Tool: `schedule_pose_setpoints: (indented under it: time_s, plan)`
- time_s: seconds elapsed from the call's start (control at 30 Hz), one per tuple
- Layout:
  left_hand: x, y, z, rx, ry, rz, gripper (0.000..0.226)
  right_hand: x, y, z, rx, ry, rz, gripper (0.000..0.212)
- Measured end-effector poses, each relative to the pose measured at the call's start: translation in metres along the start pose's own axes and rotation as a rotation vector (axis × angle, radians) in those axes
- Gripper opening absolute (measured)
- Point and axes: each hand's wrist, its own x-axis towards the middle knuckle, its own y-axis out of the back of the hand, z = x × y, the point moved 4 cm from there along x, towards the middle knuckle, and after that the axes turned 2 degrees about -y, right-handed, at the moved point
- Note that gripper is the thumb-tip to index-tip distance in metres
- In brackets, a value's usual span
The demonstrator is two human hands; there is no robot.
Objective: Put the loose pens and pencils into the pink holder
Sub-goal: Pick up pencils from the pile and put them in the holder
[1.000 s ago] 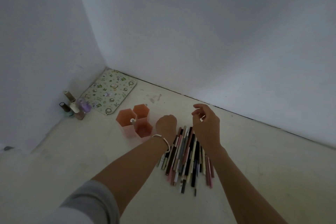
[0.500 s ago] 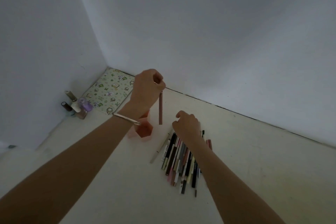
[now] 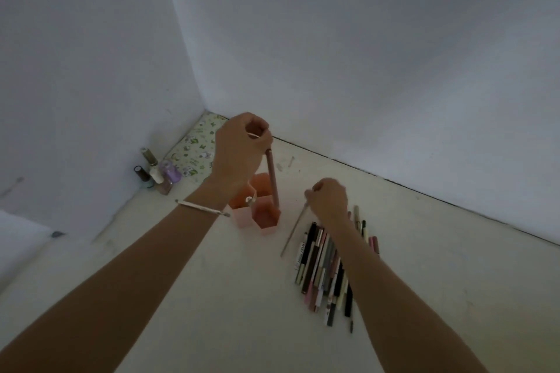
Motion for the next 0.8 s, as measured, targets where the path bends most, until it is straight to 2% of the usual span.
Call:
schedule_pose_setpoints:
  time_s: [0.1, 0.2, 0.27, 0.37, 0.53, 0.6, 0.7, 0.8]
  plan:
    - [0.009, 0.045, -0.004, -0.039, -0.047, 0.194, 0.008, 0.008, 0.048, -0.024, 0.288, -0.045, 0.143, 0.014]
    - [0.008, 0.081, -0.014, -0.026, -0.085, 0.376, 0.008, 0.001, 0.083, -0.054, 0.528, 0.0, 0.254, 0.014]
    - [0.002, 0.084, -0.026, -0.017, -0.106, 0.391, 0.008, -0.009, 0.094, -0.071, 0.624, 0.05, 0.309, 0.015]
    - [-0.01, 0.067, -0.05, 0.02, -0.126, 0.283, 0.014, -0.025, 0.098, -0.089, 0.695, 0.11, 0.39, 0.015]
    - [-0.034, 0.041, -0.088, 0.233, -0.211, 0.048, 0.005, -0.055, 0.077, -0.1, 0.648, 0.272, 0.475, 0.009]
    - [-0.04, 0.044, -0.094, 0.255, -0.245, 0.048, 0.004, -0.066, 0.063, -0.102, 0.577, 0.38, 0.479, 0.01]
    - [-0.045, 0.057, -0.094, 0.201, -0.199, 0.109, 0.017, -0.079, 0.041, -0.105, 0.448, 0.524, 0.462, 0.012]
    - [-0.05, 0.062, -0.081, 0.144, -0.217, 0.125, 0.025, -0.086, 0.018, -0.106, 0.299, 0.636, 0.369, 0.01]
